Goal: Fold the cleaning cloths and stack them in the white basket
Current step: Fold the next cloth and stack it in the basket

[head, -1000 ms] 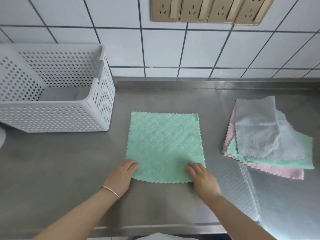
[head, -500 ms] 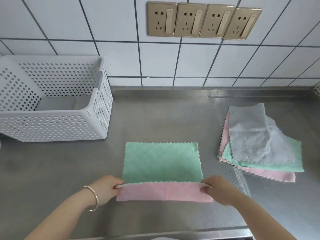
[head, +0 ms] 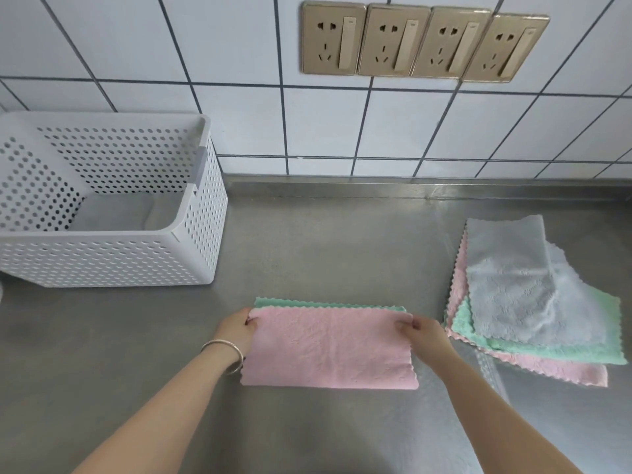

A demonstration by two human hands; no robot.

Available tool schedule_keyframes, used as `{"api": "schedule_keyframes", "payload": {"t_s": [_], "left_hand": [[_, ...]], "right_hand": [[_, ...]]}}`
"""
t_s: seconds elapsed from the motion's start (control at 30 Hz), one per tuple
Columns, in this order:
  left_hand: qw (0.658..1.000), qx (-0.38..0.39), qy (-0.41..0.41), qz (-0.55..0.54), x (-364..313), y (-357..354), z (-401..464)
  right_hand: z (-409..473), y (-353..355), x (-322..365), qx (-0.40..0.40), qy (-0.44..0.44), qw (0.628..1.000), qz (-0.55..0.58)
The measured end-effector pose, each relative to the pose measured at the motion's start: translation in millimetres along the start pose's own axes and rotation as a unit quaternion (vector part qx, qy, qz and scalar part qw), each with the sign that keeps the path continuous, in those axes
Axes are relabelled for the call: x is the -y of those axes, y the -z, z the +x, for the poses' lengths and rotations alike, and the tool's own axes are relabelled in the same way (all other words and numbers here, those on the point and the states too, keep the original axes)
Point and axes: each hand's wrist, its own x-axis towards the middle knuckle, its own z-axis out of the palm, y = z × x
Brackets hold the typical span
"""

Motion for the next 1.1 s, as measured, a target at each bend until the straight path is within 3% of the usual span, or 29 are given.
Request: {"api": "schedule_keyframes", "payload": {"t_s": [0.57,0.7,0.77,0.87,0.97,1.1], "left_hand": [[0.996,-0.044,0.067,0.046,-5.2,-10.2,32.4],[0.987,-0.115,0.100,0.050,-1.4,-7.8,26.5],[0.977,-0.197,0.055,0.054,-2.2,-12.8,19.2],[0.949,-0.272,-0.115,0.112,-12.0,-32.2,2.4],[0.927,-0.178,-0.279,0.176,-26.8,-67.6,-18.8],[0.890,-0.086,-0.326,0.306,-33.4,-107.1,-31.2]], "right_hand": [[16.2,-25.4,8.0,-0.103,-0.056,0.990,-0.074],[11.0,-23.6,7.7,-0.142,-0.092,0.985,-0.043],[7.4,-19.8,0.1,-0.161,-0.101,0.981,-0.036],[-1.1,-17.9,-10.6,-0.166,-0.128,0.977,-0.037],[-14.1,-23.7,-15.6,-0.139,-0.156,0.977,-0.034],[-27.1,-33.7,-18.3,-0.082,-0.153,0.982,-0.075]]}}
